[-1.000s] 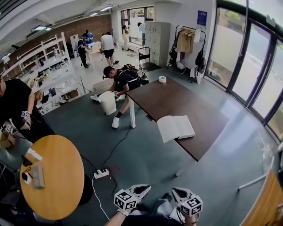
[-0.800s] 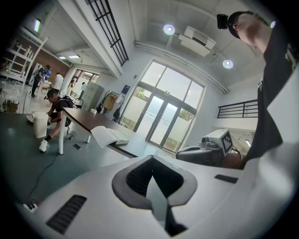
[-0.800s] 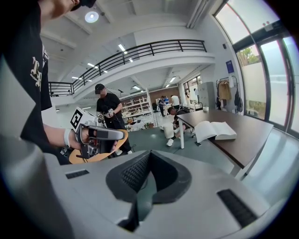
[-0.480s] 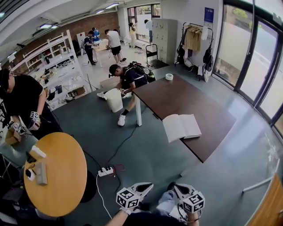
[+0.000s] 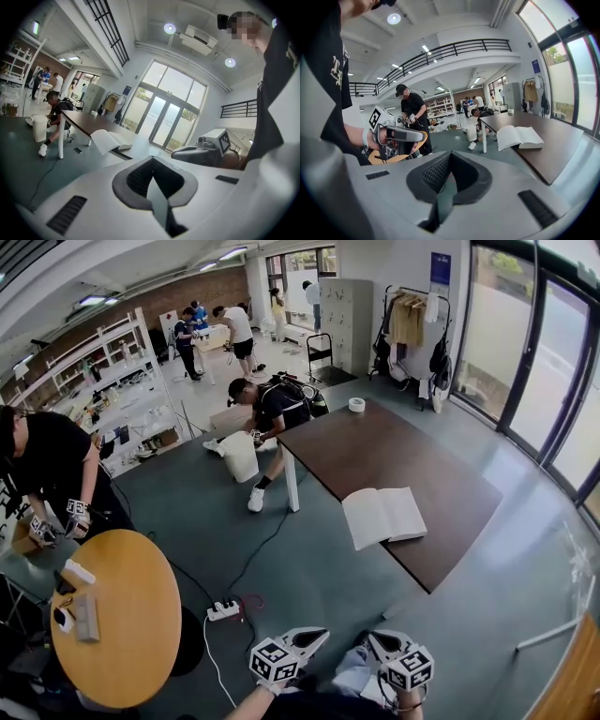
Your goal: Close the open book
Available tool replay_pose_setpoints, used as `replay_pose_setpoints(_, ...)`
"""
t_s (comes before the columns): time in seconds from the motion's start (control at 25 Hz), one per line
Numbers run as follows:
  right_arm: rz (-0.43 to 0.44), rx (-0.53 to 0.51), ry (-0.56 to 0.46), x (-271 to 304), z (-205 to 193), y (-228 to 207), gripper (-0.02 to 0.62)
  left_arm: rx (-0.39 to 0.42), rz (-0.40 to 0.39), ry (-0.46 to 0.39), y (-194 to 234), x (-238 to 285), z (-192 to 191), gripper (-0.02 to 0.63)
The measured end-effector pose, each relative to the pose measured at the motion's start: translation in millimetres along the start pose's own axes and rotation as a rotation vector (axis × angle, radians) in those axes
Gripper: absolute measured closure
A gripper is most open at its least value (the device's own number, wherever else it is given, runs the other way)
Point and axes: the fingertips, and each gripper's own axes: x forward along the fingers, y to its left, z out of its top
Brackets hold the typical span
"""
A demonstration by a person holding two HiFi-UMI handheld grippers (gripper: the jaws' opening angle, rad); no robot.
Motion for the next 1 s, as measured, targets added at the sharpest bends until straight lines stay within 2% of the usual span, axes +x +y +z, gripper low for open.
replay_pose_setpoints(0.36, -0.016, -0.018, -0.006, 19.6, 38.2, -43.0, 0.607, 0.007, -0.003, -0.019, 30.3, 30.5, 38.5, 0.601)
replay_pose_setpoints(1.0, -0.022, 0.001, -0.005, 48.7, 76.3, -109.5, 0.607, 0.01, 0.002, -0.008, 73.2, 83.6, 85.7, 0.601)
